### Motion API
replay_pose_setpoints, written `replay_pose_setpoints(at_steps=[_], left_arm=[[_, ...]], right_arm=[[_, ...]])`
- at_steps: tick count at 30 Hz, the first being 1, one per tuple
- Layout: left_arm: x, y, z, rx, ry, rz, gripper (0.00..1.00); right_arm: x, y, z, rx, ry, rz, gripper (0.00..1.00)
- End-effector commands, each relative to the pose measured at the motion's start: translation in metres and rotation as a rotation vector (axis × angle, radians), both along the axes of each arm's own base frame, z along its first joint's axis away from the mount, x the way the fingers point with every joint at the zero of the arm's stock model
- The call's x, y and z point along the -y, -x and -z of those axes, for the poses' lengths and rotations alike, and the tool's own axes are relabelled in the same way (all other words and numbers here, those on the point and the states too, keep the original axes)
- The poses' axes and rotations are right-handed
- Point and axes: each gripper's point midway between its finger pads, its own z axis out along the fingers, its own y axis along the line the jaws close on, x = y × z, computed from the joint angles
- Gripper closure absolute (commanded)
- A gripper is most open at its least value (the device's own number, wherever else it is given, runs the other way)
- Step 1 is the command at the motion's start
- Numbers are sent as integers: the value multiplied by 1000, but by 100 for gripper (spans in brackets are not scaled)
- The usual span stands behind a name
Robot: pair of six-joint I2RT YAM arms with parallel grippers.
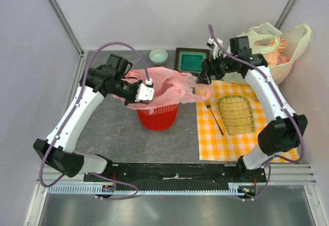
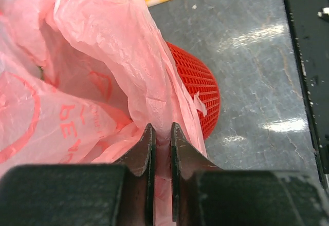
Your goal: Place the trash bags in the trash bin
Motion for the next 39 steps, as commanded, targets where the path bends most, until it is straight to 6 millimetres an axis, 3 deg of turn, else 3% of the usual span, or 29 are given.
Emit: replay_pose_setpoints(at_steps=[1,3,5,6,8,9,14,18,23,24,26,27,30,35,39], left_arm=[[-5,61,-3,-48,27,185,98],[-4,71,7,-21,12,217,98],[-4,75,17,-5,-18,227,98],[-1,79,16,25,-16,252,98],[-1,83,24,41,-42,268,98],[2,86,20,81,-29,288,98],[-2,93,35,125,-76,324,98],[-2,93,36,141,-78,335,98],[-1,92,35,157,-76,342,98],[-2,93,37,158,-80,345,98],[-3,94,39,168,-83,353,98],[-4,95,40,170,-87,358,98],[-7,98,42,184,-88,374,98],[-11,106,50,192,-93,404,98],[-15,107,55,210,-107,416,98]], right_arm=[[1,42,-83,183,-38,-148,2],[-4,46,-106,212,-74,-150,2],[-13,49,-114,217,-84,-165,2],[-28,57,-119,223,-84,-204,2],[-45,65,-116,217,-69,-233,2],[-66,75,-117,228,-76,-282,2],[-104,89,-121,228,-108,-372,2],[-125,111,-105,142,-96,-464,2],[-136,125,-75,72,-51,-519,2],[-136,127,-71,70,-36,-535,7],[-136,123,-64,64,-17,-536,22],[-137,119,-61,70,-2,-533,53],[-136,98,-63,123,30,-487,100],[-120,37,-68,194,36,-328,100],[-95,-4,-55,185,57,-252,100]])
